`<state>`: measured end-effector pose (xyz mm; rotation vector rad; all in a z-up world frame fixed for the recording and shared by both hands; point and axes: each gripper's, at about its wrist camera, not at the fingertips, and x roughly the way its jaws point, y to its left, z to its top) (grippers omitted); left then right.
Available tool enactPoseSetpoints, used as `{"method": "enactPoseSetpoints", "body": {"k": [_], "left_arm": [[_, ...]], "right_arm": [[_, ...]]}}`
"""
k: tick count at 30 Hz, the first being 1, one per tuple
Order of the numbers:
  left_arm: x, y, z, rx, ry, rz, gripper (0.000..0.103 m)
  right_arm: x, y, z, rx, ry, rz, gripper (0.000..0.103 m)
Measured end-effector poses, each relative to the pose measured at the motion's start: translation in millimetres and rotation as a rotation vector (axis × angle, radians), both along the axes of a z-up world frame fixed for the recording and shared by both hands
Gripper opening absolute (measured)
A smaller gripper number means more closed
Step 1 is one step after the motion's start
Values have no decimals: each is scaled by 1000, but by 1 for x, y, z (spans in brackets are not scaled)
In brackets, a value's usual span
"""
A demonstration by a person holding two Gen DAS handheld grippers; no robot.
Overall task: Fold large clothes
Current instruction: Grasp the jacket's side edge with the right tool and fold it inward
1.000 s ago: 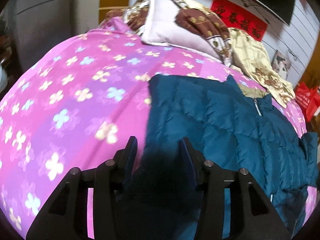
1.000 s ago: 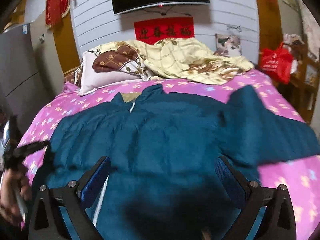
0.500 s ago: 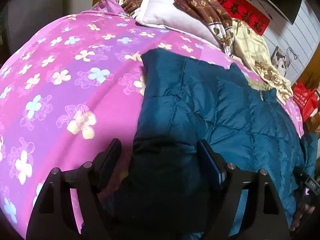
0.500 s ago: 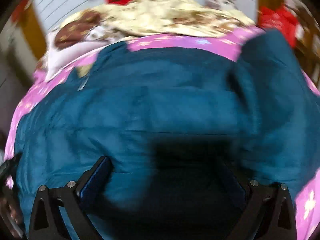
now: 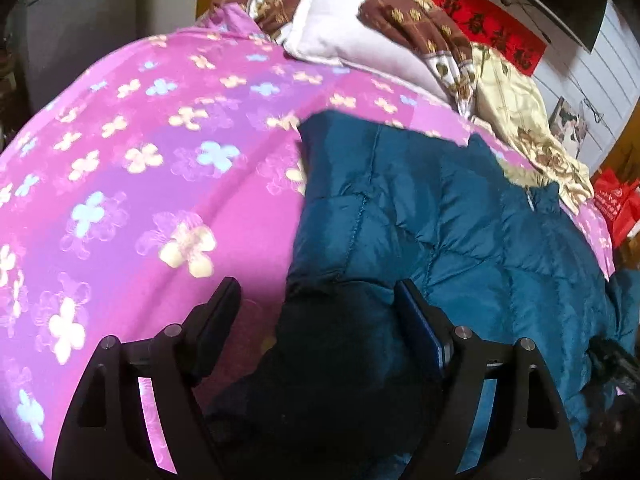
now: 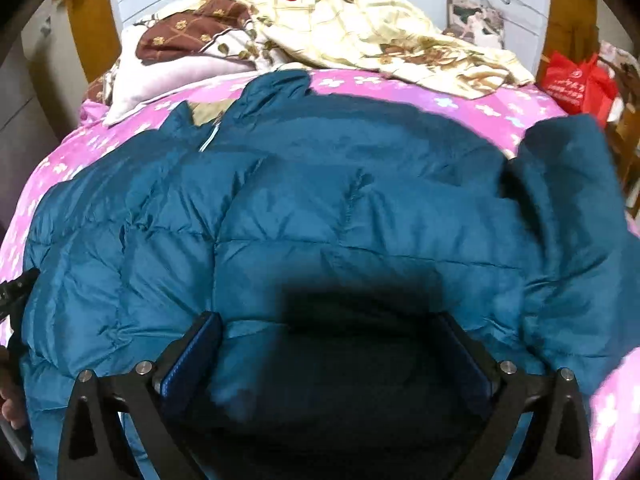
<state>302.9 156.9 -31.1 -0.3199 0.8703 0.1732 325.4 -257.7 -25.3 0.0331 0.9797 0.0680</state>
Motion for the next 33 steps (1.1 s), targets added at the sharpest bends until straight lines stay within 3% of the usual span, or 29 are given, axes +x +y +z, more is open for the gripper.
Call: {"method": "enactPoseSetpoints", "body": {"k": [3,5,7,9,13,16,20,23,25,27,31,33], "left_arm": [[-10,-6,14,39,-50,10,80],[-12,-16,15,76,-57,-23,80],[-6,-29,5,113,-5,-75,80],[0,-34,-8,108,57,-115,80],[-2,-25,-7,58,48,-99,80],[-11,-27,7,60,-12,-84,80],[-16,-52,25,38,-75,-199,80],[-10,-73,13,93,-16,-288,80],[-8,-80,1,164,11,-294,80],[-8,-81,0,173,13,-295,81],[-16,-79,12,126,-13,-266,80],[-24,-79,20,101,-31,-247,80]], "right_arm": [[-15,1,22,35,-112,13,103],[-17,8,19,48,-98,52,103],[-8,16,-5,23,-11,79,103],[-8,14,-13,21,-20,78,103],[-7,15,-15,24,-27,75,103],[-7,16,-17,23,-44,74,103],[-10,21,-19,19,-60,74,103],[-11,20,-18,15,-62,73,103],[-11,20,-18,17,-62,73,103],[-11,20,-18,17,-62,75,103],[-14,18,-12,23,-73,67,103],[-22,6,4,17,-144,19,103]]}}
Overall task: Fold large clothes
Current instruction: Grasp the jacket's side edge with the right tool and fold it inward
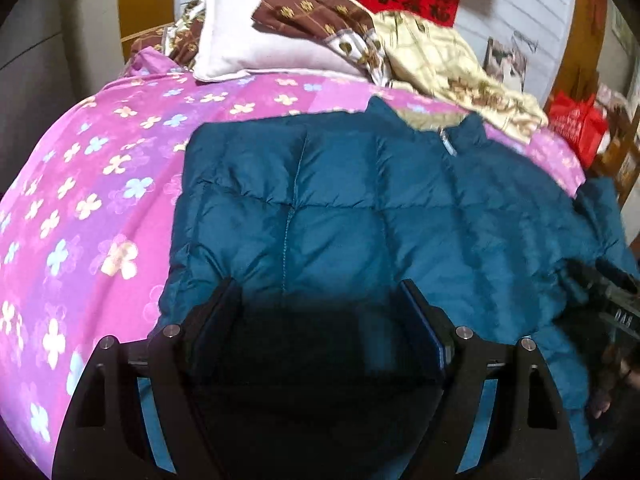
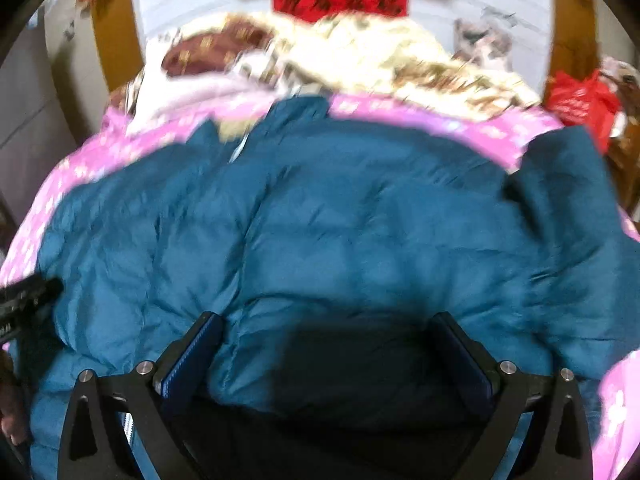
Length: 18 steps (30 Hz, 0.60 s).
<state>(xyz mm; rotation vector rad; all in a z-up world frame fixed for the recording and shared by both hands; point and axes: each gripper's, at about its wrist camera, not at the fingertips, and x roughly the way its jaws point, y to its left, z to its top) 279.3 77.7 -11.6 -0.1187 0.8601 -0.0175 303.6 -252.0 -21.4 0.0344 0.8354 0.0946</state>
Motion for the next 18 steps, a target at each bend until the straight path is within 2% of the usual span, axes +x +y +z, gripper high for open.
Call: {"method": "enactPoseSetpoints", "body": {"k": [2,4,8,11,13,15,17,18], "left_arm": [[-7,-3,4,-27,4,-1,80],[-16,-8,6,-16,3,-6,80],[-27,-17,10,34,-11,-4,80],[-28,-22,11,53,-26,-9,80],[-27,-21,9,44,-21,-11,80],[-26,-19,6,26,-6,-5,80],[-24,-18,3,11,8,-3,80],[-24,-18,0,12,16,3,80]], "right_arm": [[-7,-23,18,-38,-73,-82,103],[-12,-59,31,-48,-110,-195,103],[-23,-162,36,-7,-114,-433,103],[-26,-256,27,-81,-54,-583,103],[-31,-315,19,-90,-10,-659,103],[-39,-369,6,-81,43,-731,103],[-46,-419,-10,-23,88,-752,103],[-46,-435,-16,-26,117,-760,103]]}}
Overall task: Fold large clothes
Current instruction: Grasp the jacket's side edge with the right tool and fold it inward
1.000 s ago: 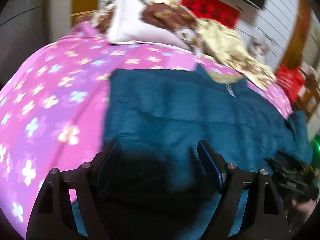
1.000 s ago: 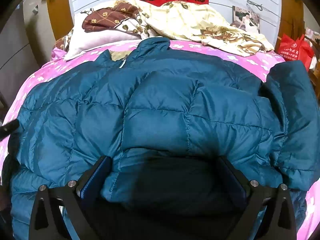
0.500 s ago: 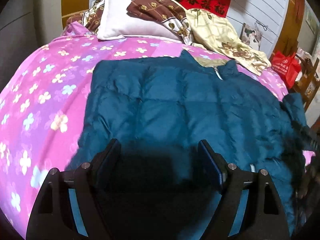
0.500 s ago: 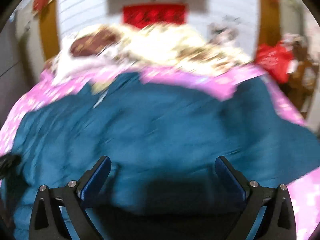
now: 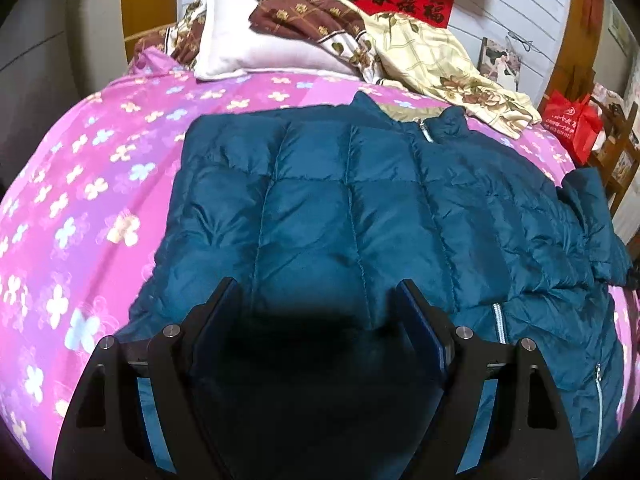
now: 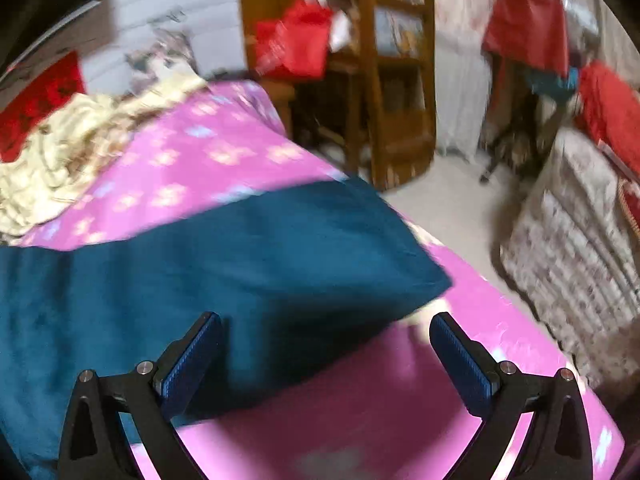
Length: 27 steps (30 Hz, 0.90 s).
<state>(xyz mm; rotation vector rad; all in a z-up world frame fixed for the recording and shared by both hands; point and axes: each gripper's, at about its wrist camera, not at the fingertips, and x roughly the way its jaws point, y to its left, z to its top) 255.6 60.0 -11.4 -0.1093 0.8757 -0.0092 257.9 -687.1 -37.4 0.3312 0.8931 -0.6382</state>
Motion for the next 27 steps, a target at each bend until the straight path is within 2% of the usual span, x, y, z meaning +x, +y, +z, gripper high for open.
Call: {"method": "enactPoseSetpoints", "body": {"k": [2,4,5,7,9,11,14,15,16,19,22,27], "left_arm": [[1,-1,-4,13,8,4,80],[1,-4,-7,31,9,5,80],[1,-6,-8,39,9,4,80],[1,-9,-10,49,8,-1,80],[1,-11,-11,61,9,-1,80],[1,-10,-11,60,10,-2,80],[0,-9,-11,50,8,6,80],[0,-8,-11,45,7,9,80],[1,-6,-11,41,6,13,80],[2,0,-12,33,17,26,80],[0,5,-9,71,14,59,80],[-9,23,2,52,14,119,80]], "right_arm": [[-5,-28,-8,-6,18,-22,103],[-7,-50,-17,92,-6,-22,103],[-6,-53,-14,94,-30,-18,103],[3,-51,-17,79,17,22,103],[16,-34,-18,52,45,130,103],[18,-17,-18,34,43,222,91],[15,-2,-13,20,6,279,56],[14,3,-11,15,-9,303,22],[14,9,-8,-5,-12,312,15],[8,37,6,-128,-17,324,12],[-4,64,30,-204,-67,302,12],[-20,134,90,-318,-159,319,12]]}}
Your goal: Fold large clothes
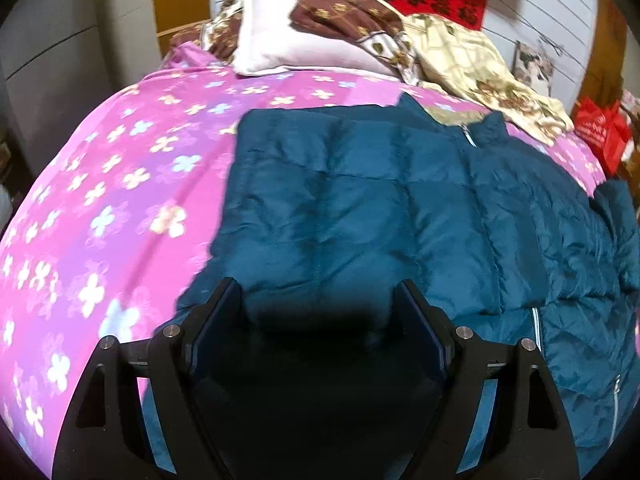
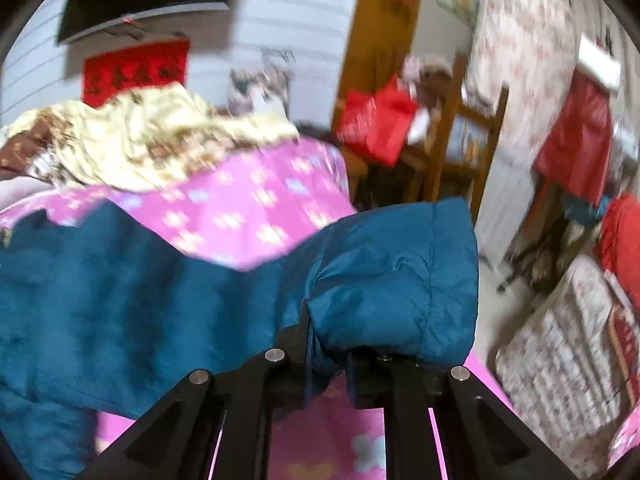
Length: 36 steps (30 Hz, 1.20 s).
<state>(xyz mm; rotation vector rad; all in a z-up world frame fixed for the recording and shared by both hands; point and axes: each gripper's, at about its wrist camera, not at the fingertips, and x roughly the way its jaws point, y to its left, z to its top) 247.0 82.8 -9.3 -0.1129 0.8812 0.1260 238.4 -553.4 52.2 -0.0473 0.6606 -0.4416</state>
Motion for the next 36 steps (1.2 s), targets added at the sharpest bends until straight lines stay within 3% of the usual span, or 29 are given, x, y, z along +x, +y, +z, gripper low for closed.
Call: {"method": "enactPoseSetpoints", "body": {"k": [3,7,11,15,18,23,24,26,27,28,32,36], "left_arm": [[-9,14,2,-52,17,36,80],[-9,20,5,-63,9,51,80],[-6,26,9,-48,-9,59,80],[0,35,9,-50,-9,87,80],[2,39,9,-69,-10,103,80],[0,37,9,-58,-15,107,80],[0,37,9,-59,-13,106,80],[1,38,7,-71,-5,101,80],[2,38,6,-75,-1,102,80],[2,38,6,-77,4,101,80],[4,35,6,-88,7,86,80],[1,23,14,-148,-29,16,80]], "right_arm": [[0,71,34,-30,-38,105,12],[1,173,47,-29,-69,266,12],[-1,267,23,60,-79,418,11],[8,340,-22,199,-30,547,11],[12,386,-40,243,31,666,11],[-2,425,-43,310,40,811,11],[-3,427,-45,321,46,819,15],[-2,427,-52,339,73,839,43],[-1,427,-54,352,85,839,72],[-4,427,-55,359,90,837,88],[-16,420,-50,356,126,849,88],[-32,398,-42,239,184,757,88]]}}
